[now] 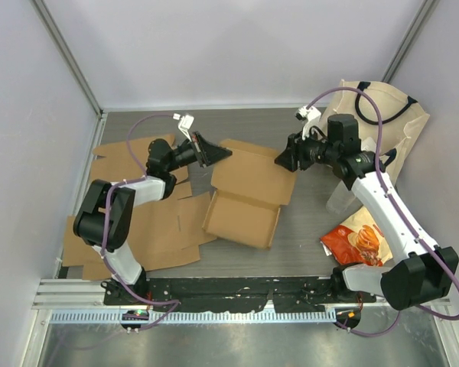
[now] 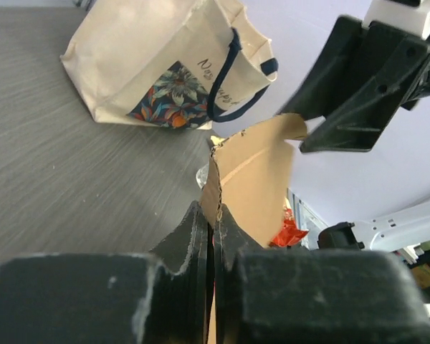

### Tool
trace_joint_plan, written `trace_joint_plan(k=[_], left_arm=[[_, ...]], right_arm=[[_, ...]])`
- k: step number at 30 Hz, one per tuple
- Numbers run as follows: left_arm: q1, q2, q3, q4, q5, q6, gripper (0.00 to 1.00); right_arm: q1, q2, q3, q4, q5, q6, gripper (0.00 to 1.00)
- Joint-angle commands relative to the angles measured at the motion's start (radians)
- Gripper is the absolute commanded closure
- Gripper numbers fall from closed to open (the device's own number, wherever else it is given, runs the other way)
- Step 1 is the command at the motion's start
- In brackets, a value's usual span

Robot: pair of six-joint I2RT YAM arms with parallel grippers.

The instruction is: Fold the paper box

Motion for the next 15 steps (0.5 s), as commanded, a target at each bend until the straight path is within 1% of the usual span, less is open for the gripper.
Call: trace_joint_plan(k=[1, 2, 3, 5, 6, 8, 10, 12, 13, 14, 15], left_arm=[[-0.054, -0.076, -0.052, -0.121, -0.199, 0.139, 0.98], [-0.059, -0.092, -0.066, -0.159, -0.24, 0.197, 1.0], [-0.062, -0.125, -0.078, -0.22, -0.312, 0.219, 1.0], [-0.062, -0.159, -0.112, -0.241, -0.358, 0.266, 1.0], [-0.063, -0.168, -0.123, -0.241, -0.394, 0.276, 1.0], [-0.065, -0.184, -0.141, -0.236, -0.403, 0.297, 1.0], [-0.075, -0.195, -0.143, -0.219, -0.409, 0.306, 1.0], [-0.077, -0.187, -0.132, -0.216, -0.388, 0.306, 1.0], [-0.077, -0.182, -0.118, -0.215, -0.357, 0.303, 1.0], [-0.079, -0.179, -0.115, -0.212, -0.348, 0.3, 1.0], [-0.08, -0.178, -0.115, -0.207, -0.339, 0.297, 1.0]], right_arm=[[0.0, -0.027, 0.021, 0.003, 0.544, 0.336, 0.42], [-0.001, -0.04, 0.037, -0.122, 0.638, 0.377, 0.37], [0.0, -0.049, 0.057, -0.179, 0.748, 0.407, 0.34], [0.002, -0.103, 0.063, -0.332, 0.836, 0.46, 0.32], [0.003, -0.132, 0.04, -0.365, 0.919, 0.483, 0.32], [0.008, -0.212, 0.008, -0.431, 0.922, 0.553, 0.32], [0.029, -0.25, -0.044, -0.482, 0.929, 0.622, 0.34], [0.081, -0.29, -0.118, -0.533, 0.883, 0.687, 0.44], [0.103, -0.303, -0.145, -0.543, 0.861, 0.708, 0.53], [0.137, -0.312, -0.205, -0.548, 0.841, 0.766, 0.73], [0.21, -0.321, -0.236, -0.542, 0.827, 0.791, 0.77]])
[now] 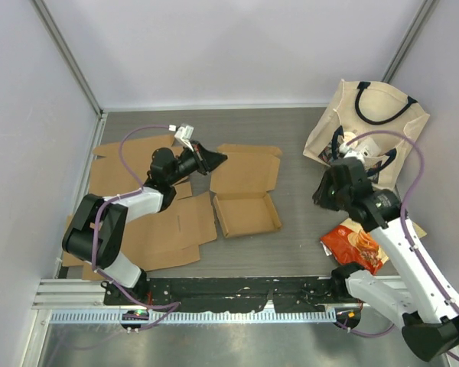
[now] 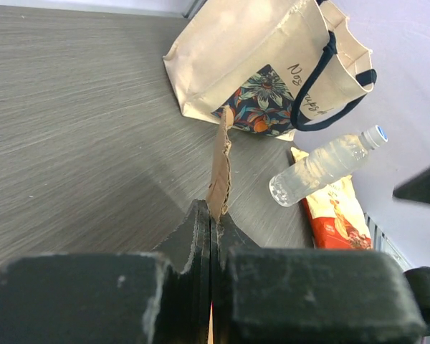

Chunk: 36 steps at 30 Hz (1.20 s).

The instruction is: Fold the paper box

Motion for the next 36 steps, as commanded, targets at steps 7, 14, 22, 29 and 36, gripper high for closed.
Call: trace_joint_plan(k=[7, 14, 22, 29, 36], left_arm=[[-0.012, -0.032, 0.013, 0.073, 0.061, 0.033, 1.0], [-0.01, -0.062, 0.004, 0.043, 0.063, 0.057, 1.0], [-0.012, -0.061, 0.007, 0.047, 0.063, 0.051, 1.0], [-0.012, -0.067, -0.002, 0.062, 0.066, 0.048, 1.0], [-0.012, -0.075, -0.004, 0.069, 0.071, 0.051, 1.0]], right_arm=[[0.479, 0.151, -0.249, -0.143, 0.205, 0.439, 0.97], [0.49, 0.314, -0.304, -0.301, 0.416, 0.697, 0.99], [0.423, 0.346, -0.3, -0.271, 0.405, 0.724, 0.99], [0.341, 0.457, -0.294, -0.2, 0.391, 0.615, 0.99], [0.28, 0.537, -0.272, -0.199, 0.397, 0.573, 0.99]])
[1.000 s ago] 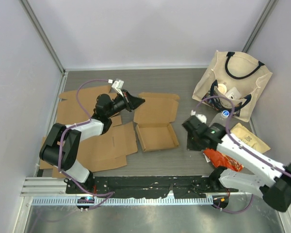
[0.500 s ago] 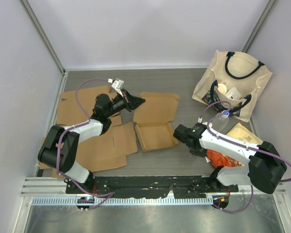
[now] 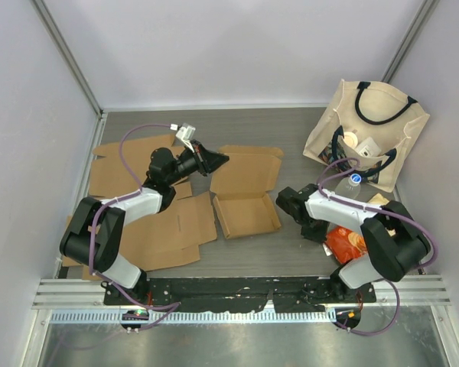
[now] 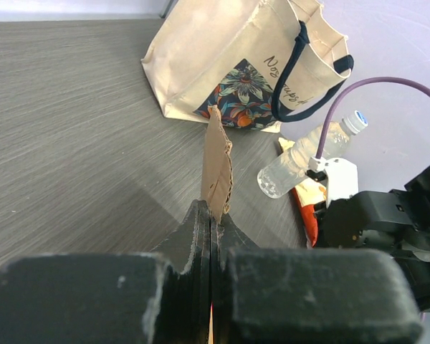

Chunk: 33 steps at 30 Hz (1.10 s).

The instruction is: Fold the paper box

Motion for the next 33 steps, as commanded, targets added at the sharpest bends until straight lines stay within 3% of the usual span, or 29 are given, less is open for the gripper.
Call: trace_joint_plan(k=[1, 7, 18, 24, 33], left_arm=[[-0.003, -0.044, -0.002, 0.064, 0.017, 0.021, 1.0], [-0.003, -0.049, -0.009, 0.078, 0.019, 0.022, 1.0], [-0.003, -0.066, -0.008, 0.085, 0.028, 0.013, 1.0], [-0.003, -0.084, -0.011, 0.084, 0.028, 0.012, 1.0], [-0.003, -0.082, -0.014, 0.076, 0.026, 0.016, 1.0]], right_arm=[[-0.027, 0.027, 0.041, -0.024, 0.06, -0.011, 0.99], [-0.118, 0.032, 0.037, -0.021, 0.062, -0.035, 0.99], [-0.133, 0.117, 0.049, 0.01, 0.093, -0.061, 0.99], [-0.13, 0.16, 0.025, 0.111, -0.03, -0.126, 0.99], [-0.02, 0.105, 0.041, 0.249, -0.269, -0.072, 0.99]])
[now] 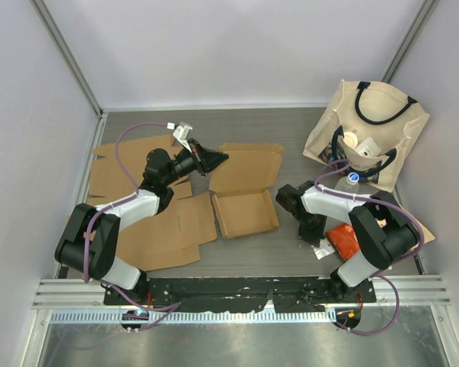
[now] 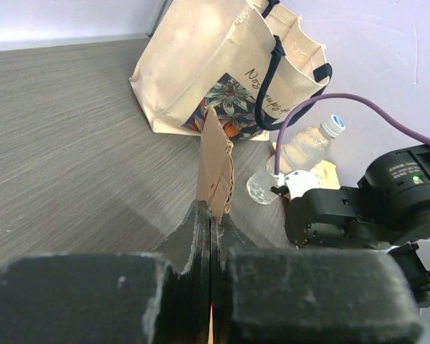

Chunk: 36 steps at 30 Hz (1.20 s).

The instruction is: Fold the paper box

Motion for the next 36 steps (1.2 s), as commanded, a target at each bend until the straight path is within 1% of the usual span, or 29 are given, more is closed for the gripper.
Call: trace_joint_plan(k=[1, 2, 5, 7, 8, 10, 11, 13, 14, 15, 16, 18, 19, 22, 25, 26, 28, 31, 34, 35, 36], left_arm=[[-0.003, -0.026, -0.004, 0.06, 0.01, 0.015, 1.0], [-0.003, -0.024, -0.006, 0.058, 0.01, 0.016, 1.0], [-0.002, -0.024, -0.006, 0.049, 0.005, 0.022, 1.0], [-0.002, -0.023, -0.003, 0.044, 0.004, 0.026, 1.0], [-0.002, -0.02, -0.003, 0.043, 0.004, 0.027, 1.0], [-0.002, -0.013, -0.003, 0.043, 0.011, 0.032, 1.0], [-0.003, -0.01, -0.001, 0.04, 0.013, 0.033, 1.0], [-0.003, -0.007, 0.002, 0.028, 0.016, 0.039, 1.0], [-0.003, -0.009, 0.001, 0.026, 0.016, 0.041, 1.0], [-0.002, -0.012, -0.001, 0.026, 0.016, 0.042, 1.0], [-0.002, -0.012, -0.002, 0.026, 0.013, 0.047, 1.0], [-0.003, -0.012, -0.001, 0.021, 0.008, 0.056, 1.0], [-0.002, -0.01, 0.004, 0.018, 0.007, 0.059, 1.0], [-0.003, -0.004, 0.011, 0.006, 0.011, 0.064, 1.0], [-0.003, 0.0, 0.014, 0.006, 0.021, 0.056, 1.0], [-0.003, -0.001, 0.016, 0.006, 0.022, 0.055, 1.0], [-0.003, -0.004, 0.007, 0.006, 0.022, 0.058, 1.0], [-0.002, -0.006, 0.005, 0.003, 0.027, 0.07, 1.0], [-0.003, 0.0, 0.007, 0.0, 0.042, 0.088, 1.0], [-0.002, 0.005, 0.007, 0.003, 0.044, 0.092, 1.0], [-0.003, 0.01, 0.005, 0.008, 0.042, 0.093, 1.0]], right_arm=[[0.065, -0.024, 0.052, 0.197, -0.195, 0.074, 0.99], [0.095, -0.024, 0.071, 0.199, -0.196, 0.077, 0.99], [0.128, -0.047, 0.134, 0.22, -0.175, 0.056, 0.99], [0.132, -0.084, 0.152, 0.231, -0.107, 0.031, 0.99], [0.129, -0.102, 0.154, 0.243, -0.089, -0.033, 0.96], [0.131, -0.157, 0.147, 0.255, -0.055, -0.067, 0.84], [0.129, -0.176, 0.14, 0.248, -0.049, -0.07, 0.67], [0.126, -0.216, 0.105, 0.19, -0.029, -0.02, 0.42], [0.123, -0.225, 0.089, 0.176, -0.04, -0.005, 0.27], [0.119, -0.236, 0.071, 0.174, -0.062, 0.026, 0.22], [0.102, -0.251, 0.042, 0.177, -0.093, 0.043, 0.19], [0.097, -0.268, 0.016, 0.233, -0.109, 0.08, 0.17], [0.086, -0.274, -0.006, 0.245, -0.107, 0.157, 0.15], [0.077, -0.252, -0.004, 0.269, -0.086, 0.306, 0.15], [0.077, -0.192, 0.028, 0.237, -0.011, 0.341, 0.15], [0.073, -0.184, 0.028, 0.239, 0.0, 0.351, 0.14], [0.065, -0.164, 0.006, 0.306, -0.038, 0.341, 0.14], [0.065, -0.141, -0.029, 0.323, -0.063, 0.379, 0.19], [0.065, -0.141, -0.066, 0.332, -0.064, 0.407, 0.28], [0.065, -0.141, -0.069, 0.332, -0.063, 0.41, 0.35], [0.066, -0.142, -0.072, 0.331, -0.063, 0.419, 0.37]])
